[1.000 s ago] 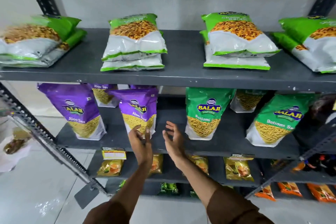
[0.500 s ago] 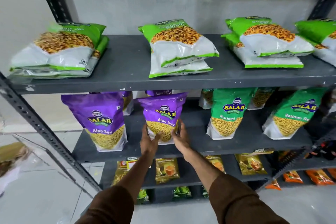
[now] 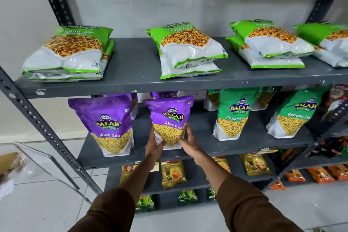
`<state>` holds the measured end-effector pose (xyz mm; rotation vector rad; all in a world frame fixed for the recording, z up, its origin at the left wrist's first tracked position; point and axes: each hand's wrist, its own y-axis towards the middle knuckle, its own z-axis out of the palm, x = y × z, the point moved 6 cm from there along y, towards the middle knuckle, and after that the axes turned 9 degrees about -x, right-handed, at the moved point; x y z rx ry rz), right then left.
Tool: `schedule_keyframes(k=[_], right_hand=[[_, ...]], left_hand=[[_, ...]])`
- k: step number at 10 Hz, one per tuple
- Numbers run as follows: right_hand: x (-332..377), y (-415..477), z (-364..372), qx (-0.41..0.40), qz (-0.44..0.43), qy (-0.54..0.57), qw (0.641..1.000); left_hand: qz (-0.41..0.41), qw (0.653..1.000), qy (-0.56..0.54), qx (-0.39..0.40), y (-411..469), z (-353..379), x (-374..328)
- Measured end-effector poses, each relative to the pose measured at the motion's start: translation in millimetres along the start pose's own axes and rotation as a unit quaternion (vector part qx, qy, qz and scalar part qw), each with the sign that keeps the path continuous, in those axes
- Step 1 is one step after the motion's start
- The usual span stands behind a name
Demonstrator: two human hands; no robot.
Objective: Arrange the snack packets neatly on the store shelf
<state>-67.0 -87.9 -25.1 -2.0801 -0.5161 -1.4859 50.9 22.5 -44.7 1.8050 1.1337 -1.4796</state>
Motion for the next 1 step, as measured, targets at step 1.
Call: schedule_keyframes(k=[1], right_hand=[[0.7,-7.4,-8.5,-0.027,-0.021,-0.028,0.999]], left_hand=[[0.023,0.997,0.042,-0.056,-8.1,-10.7,-3.8]])
